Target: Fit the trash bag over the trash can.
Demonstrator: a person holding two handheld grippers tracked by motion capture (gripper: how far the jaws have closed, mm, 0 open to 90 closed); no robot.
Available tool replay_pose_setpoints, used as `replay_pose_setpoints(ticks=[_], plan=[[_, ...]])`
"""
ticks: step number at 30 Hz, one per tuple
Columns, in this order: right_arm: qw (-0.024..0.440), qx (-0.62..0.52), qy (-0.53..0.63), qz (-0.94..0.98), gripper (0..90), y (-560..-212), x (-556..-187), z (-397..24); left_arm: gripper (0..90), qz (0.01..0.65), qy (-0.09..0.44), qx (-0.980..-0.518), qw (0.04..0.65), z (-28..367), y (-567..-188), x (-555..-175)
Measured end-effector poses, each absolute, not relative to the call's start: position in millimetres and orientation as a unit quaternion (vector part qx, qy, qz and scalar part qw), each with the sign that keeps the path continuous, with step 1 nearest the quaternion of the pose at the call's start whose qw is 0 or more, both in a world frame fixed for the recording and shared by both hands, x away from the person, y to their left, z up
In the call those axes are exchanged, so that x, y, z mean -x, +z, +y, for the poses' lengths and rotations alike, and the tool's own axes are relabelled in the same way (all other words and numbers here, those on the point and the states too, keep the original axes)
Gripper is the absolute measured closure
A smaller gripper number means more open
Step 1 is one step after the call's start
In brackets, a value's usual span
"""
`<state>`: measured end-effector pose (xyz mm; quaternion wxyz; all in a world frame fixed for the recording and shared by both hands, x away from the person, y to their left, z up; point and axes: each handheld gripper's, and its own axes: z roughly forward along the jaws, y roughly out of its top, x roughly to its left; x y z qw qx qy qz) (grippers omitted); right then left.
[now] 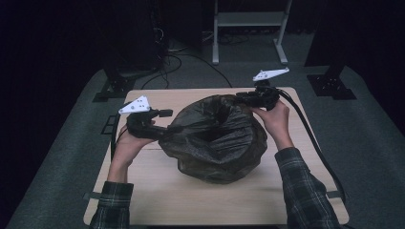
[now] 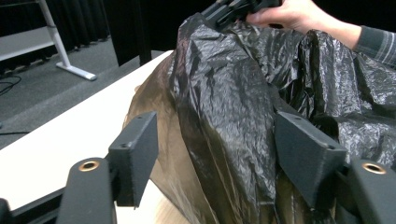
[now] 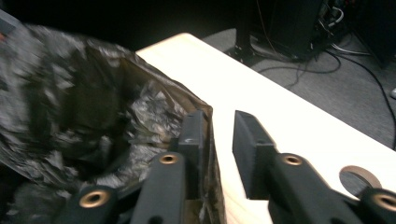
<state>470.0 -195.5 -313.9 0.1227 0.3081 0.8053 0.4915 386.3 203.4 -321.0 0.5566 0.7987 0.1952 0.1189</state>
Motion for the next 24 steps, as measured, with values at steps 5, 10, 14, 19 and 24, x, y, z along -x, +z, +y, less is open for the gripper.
replay_pose_setpoints(ticks=[5,10,14,19,24], plan=[[0.136,-0.293,0.509,0.798,53.1,-297,-457,-200,25.1,0.189,0.119,-0.791,0.569,205,-318,-381],[0.145,-0.276,0.517,0.797,37.9,-282,-443,-203,19.1,0.186,0.122,-0.788,0.573,205,-314,-375],[0.139,-0.259,0.523,0.800,29.6,-276,-431,-203,14.6,0.182,0.119,-0.791,0.572,203,-313,-370],[0.115,-0.229,0.515,0.818,29.7,-274,-410,-200,11.5,0.177,0.117,-0.796,0.567,199,-315,-357],[0.104,-0.193,0.512,0.831,32.6,-278,-373,-196,9.1,0.176,0.127,-0.798,0.562,199,-318,-339]])
